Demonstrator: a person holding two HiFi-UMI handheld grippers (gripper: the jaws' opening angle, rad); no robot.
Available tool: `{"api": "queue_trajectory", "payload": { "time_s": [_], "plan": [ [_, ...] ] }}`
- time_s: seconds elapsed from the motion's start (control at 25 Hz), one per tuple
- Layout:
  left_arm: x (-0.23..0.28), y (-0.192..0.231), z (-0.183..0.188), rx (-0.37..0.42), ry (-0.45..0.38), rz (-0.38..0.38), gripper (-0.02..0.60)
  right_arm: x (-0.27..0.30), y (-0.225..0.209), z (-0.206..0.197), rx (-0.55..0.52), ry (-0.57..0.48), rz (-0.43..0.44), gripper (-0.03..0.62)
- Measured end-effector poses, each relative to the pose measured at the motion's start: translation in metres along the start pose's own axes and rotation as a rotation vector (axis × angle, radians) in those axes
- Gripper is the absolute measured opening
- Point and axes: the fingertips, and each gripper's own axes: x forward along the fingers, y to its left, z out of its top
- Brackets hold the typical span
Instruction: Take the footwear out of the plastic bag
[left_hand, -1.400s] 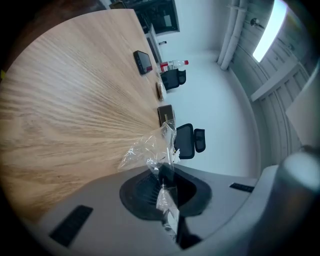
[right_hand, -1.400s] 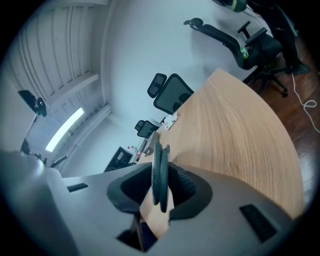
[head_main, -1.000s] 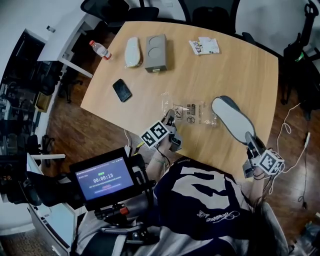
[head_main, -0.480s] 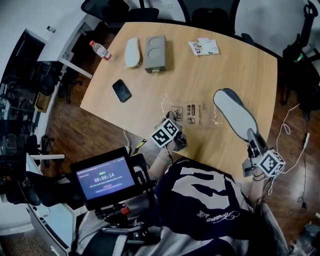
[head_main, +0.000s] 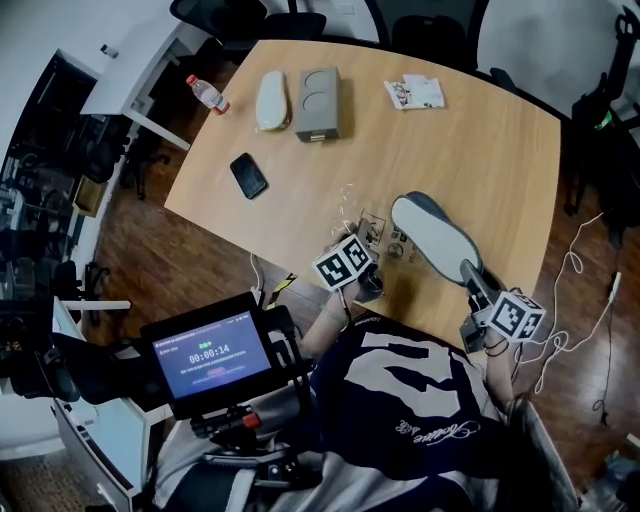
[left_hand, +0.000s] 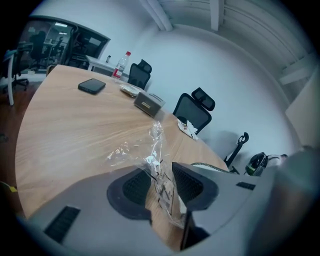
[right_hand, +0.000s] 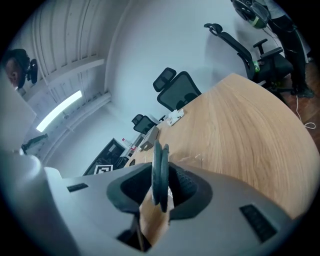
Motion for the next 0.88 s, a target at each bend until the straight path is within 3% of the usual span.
{"api": "queue_trajectory", "payload": {
  "time_s": [0.12,0.24,0.32,0.52,0.72,0.88],
  "plan": [
    [-0.008,0.013,0.012,0.136,-0.021,0.089,0.157,-0.001,-0.008,-0.003,0.001,0.006,-0.017,0.095],
    [-0.02,0.032,0.03,0.305,-0.053,0.205,0.161,0.0,-0.011,-0.005,-0.004,0.015,-0.021,0.095],
    [-0.029,0.044,0.04,0.363,-0.063,0.255,0.163,0.001,-0.011,-0.008,-0.009,0.027,-0.015,0.095],
    [-0.041,0.057,0.049,0.307,-0.074,0.275,0.163,0.006,-0.017,-0.014,-0.013,0.05,-0.014,0.095],
    [-0.041,0.051,0.038,0.394,-0.004,0.234,0.163,0.003,-0.029,-0.018,-0.042,0.061,-0.069,0.097],
    [-0.04,0.055,0.027,0.379,0.077,0.207,0.163,0.002,-0.038,-0.016,-0.116,0.064,-0.121,0.101]
  ]
}}
